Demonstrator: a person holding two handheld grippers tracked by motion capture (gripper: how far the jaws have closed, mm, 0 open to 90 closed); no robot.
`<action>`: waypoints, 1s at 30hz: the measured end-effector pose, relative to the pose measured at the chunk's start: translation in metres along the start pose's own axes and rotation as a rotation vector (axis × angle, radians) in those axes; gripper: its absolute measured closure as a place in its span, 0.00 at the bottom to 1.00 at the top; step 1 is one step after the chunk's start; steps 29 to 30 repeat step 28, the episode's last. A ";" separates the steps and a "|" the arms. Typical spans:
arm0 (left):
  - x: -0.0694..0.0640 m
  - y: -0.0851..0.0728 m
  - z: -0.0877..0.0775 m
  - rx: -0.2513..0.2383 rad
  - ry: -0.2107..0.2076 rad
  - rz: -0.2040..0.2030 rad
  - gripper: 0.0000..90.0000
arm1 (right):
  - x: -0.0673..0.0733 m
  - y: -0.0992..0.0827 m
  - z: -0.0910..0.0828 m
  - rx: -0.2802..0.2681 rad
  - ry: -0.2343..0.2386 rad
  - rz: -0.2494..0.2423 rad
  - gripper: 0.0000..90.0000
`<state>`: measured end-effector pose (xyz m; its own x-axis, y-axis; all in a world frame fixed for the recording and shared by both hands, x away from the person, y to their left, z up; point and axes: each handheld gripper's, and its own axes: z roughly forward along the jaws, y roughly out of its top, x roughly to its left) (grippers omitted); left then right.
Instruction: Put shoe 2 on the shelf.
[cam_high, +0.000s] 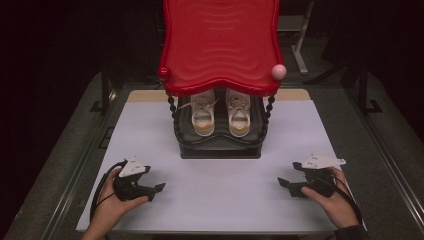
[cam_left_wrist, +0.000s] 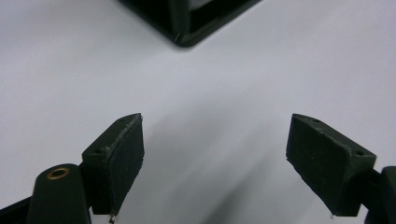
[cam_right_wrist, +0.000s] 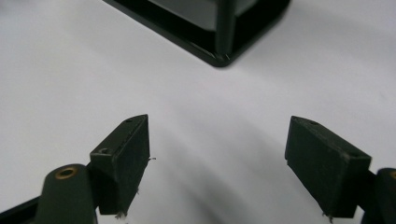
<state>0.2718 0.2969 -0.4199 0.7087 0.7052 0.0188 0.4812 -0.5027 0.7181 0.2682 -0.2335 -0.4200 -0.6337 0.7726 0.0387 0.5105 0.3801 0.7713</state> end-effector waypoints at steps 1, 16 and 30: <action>0.000 0.000 0.000 0.000 0.000 0.000 0.21 | -0.001 -0.003 0.000 0.000 -0.006 0.005 0.24; 0.023 -0.051 -0.011 0.010 0.078 -0.072 0.18 | -0.021 -0.039 -0.006 0.081 -0.098 0.076 0.19; 0.023 -0.053 -0.011 0.002 0.076 -0.077 0.18 | -0.020 -0.048 -0.001 0.084 -0.112 0.069 0.16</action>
